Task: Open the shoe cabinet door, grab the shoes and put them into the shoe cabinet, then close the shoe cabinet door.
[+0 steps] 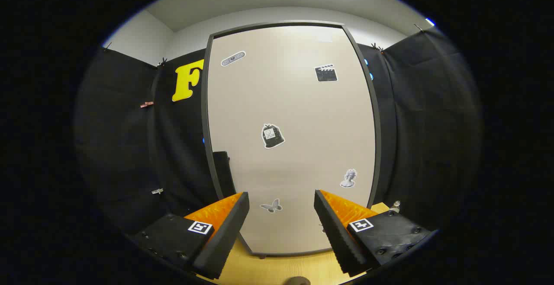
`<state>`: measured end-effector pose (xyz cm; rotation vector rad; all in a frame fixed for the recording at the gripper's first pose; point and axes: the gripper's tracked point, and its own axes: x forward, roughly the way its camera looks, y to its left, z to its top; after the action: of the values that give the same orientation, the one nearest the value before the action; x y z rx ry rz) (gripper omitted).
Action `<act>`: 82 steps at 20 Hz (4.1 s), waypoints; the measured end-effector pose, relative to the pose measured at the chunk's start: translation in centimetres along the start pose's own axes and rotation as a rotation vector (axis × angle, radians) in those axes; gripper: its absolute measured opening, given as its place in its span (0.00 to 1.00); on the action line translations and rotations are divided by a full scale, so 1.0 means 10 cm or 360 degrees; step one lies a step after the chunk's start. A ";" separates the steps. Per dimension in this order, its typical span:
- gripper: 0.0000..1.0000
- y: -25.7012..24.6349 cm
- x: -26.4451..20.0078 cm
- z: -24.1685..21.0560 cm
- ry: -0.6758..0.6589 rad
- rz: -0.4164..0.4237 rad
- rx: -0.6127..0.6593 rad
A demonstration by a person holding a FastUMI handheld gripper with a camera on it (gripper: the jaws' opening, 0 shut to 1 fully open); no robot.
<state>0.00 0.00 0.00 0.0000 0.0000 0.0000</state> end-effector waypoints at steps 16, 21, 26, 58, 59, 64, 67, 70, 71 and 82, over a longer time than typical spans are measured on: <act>0.99 0.27 -0.15 -0.11 0.0053 0.0059 -0.0020; 0.98 0.35 -0.10 -0.15 0.0062 0.0074 -0.0009; 0.98 0.61 0.10 -0.27 0.0103 0.0120 -0.0001; 0.24 1.01 1.22 -0.63 0.0149 -0.0023 -0.0096; 0.24 1.01 1.20 -0.64 0.0154 -0.0014 -0.0090; 0.24 1.04 0.99 -0.60 0.0157 0.0025 -0.0109; 0.24 1.04 0.82 -0.56 0.0150 0.0047 -0.0088; 0.24 1.02 0.67 -0.52 0.0160 0.0093 -0.0094; 0.24 1.01 0.63 -0.51 0.0160 0.0112 -0.0103; 0.24 0.48 -0.29 -0.42 0.0214 0.0343 -0.0058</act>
<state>-2.94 4.78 -4.21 -0.0366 0.1345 0.2154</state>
